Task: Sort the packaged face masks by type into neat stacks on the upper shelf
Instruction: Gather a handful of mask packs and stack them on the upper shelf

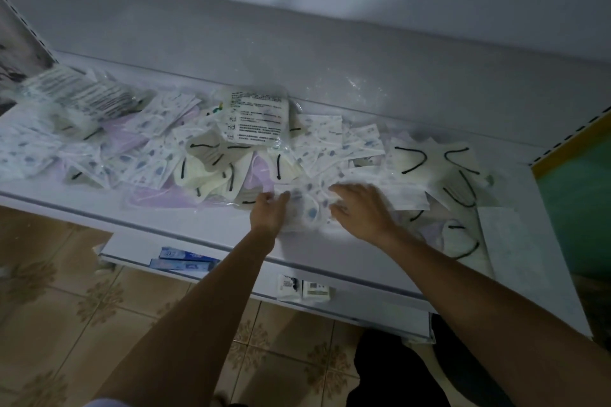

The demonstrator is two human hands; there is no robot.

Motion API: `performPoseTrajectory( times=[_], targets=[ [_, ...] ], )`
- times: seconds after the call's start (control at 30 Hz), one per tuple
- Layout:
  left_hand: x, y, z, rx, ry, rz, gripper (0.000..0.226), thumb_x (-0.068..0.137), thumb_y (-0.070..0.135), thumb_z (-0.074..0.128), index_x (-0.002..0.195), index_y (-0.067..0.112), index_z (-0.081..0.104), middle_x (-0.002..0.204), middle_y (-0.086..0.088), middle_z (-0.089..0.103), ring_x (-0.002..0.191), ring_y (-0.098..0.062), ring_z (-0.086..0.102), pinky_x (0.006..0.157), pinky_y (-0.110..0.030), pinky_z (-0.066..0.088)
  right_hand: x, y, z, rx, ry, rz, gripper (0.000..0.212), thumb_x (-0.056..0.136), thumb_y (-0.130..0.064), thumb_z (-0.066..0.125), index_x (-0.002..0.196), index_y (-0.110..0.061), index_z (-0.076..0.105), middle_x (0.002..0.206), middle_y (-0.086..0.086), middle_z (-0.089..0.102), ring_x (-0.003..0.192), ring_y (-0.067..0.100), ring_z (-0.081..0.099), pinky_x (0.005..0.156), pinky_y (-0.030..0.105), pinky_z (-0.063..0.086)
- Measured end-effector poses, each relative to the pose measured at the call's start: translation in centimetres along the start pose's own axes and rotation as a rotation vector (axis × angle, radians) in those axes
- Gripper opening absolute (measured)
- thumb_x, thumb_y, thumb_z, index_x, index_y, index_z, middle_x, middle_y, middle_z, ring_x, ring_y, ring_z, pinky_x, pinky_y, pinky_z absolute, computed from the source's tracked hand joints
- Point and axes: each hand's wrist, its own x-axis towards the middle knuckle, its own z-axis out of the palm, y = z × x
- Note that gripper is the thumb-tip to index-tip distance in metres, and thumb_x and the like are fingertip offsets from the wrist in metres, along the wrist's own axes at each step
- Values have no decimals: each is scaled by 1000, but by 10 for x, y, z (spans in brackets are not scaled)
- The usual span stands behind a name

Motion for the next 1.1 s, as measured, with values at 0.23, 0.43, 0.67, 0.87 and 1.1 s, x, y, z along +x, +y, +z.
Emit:
performPoseTrajectory(
  times=[0.23, 0.43, 0.67, 0.87, 1.1],
  targets=[
    [-1, -1, -3, 181, 29, 84, 51, 81, 17, 69, 125, 7, 48, 124, -12, 54, 109, -28, 54, 91, -32, 43, 7, 28, -7, -191, 45, 382, 59, 97, -34, 38, 148, -11, 20, 155, 19, 11, 143, 33, 10, 117, 48, 9],
    [2, 5, -26, 170, 133, 135, 42, 83, 13, 65, 121, 8, 49, 115, -15, 59, 102, -29, 57, 85, -31, 48, 8, 39, -8, -182, 35, 406, 57, 96, -31, 46, 145, -8, 26, 153, 19, 17, 141, 33, 15, 114, 41, 21],
    [7, 8, -51, 124, 76, 145, 45, 81, 1, 61, 123, 10, 47, 115, -17, 57, 101, -33, 58, 70, -32, 48, 23, 17, -11, -113, 289, 252, 25, 88, -20, 61, 110, -9, 67, 133, 13, 46, 123, 34, 39, 96, 46, 33],
    [3, 15, -57, 21, 99, 81, 37, 88, 5, 50, 125, 10, 47, 120, -17, 56, 98, -31, 56, 72, -31, 48, 62, -71, -52, 1102, 173, 290, 23, 86, -13, 60, 66, -11, 50, 60, 3, 40, 59, 15, 39, 57, 27, 29],
    [-1, 23, -68, -223, -4, -70, 48, 92, 45, 50, 126, 11, 49, 115, -10, 54, 103, -29, 52, 83, -40, 50, 58, -65, -25, 1376, -194, 650, 26, 90, -2, 41, 79, -4, 64, 69, 2, 69, 69, 23, 61, 57, 21, 50]
  ],
)
